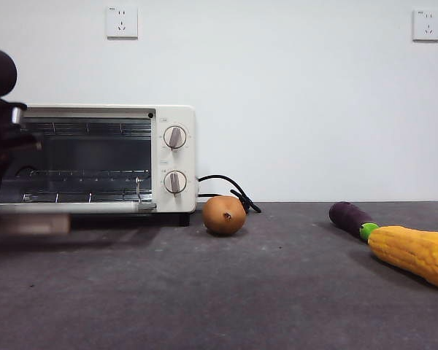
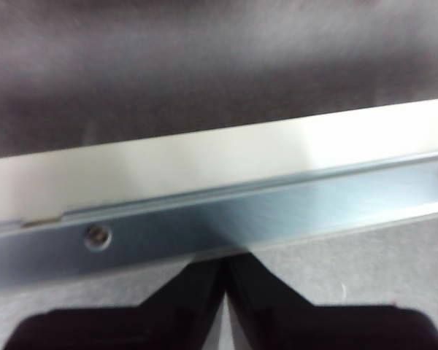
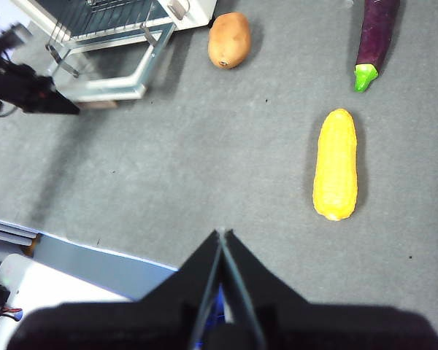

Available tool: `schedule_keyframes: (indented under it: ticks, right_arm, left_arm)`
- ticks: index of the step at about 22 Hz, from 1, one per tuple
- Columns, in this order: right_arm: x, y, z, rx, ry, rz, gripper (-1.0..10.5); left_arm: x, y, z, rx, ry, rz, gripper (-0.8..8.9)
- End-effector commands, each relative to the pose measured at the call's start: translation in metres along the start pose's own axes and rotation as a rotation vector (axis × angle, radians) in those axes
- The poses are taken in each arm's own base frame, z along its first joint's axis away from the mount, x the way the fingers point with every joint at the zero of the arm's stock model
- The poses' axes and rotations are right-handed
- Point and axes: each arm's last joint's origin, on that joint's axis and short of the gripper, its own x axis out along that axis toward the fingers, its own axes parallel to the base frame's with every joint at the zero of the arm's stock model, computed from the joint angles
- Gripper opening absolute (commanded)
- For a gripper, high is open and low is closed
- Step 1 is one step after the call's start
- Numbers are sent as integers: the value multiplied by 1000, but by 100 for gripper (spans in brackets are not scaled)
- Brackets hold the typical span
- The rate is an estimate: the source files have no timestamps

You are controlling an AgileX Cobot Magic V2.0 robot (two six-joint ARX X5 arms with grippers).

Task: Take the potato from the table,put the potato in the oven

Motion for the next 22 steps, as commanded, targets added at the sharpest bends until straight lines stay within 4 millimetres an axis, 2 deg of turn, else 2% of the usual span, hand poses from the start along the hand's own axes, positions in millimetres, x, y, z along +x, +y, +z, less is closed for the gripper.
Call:
schedule_keyframes:
  ticks: [1,8,11,13,16,19,22]
  right_arm:
    - [-1,1,0,-16,-8,-3,0]
    - [-1,1,1,-17,-11,1,1]
    - [-1,3,5,-38,-40,92,1]
    - [-1,6,14,-54,-102,187,1]
    - [2,8,36,5,-187,346,7]
    - [12,8,59,-5,-212,405,11]
    - [30,16,84,-40,-168,422,11]
  left_arm:
    - [1,-1,8,26,-80,6,-6]
    - [-1,-10,3,81,-37,-9,-6]
    - [-21,-20,-7,132,-38,-73,-6]
    - [-48,-28,-14,178,-103,-152,-6]
    - [-101,-37,-33,228,-279,-231,-6]
    - [-157,-41,-67,267,-469,-238,-6]
    - [-202,-43,-110,287,-647,-242,-5]
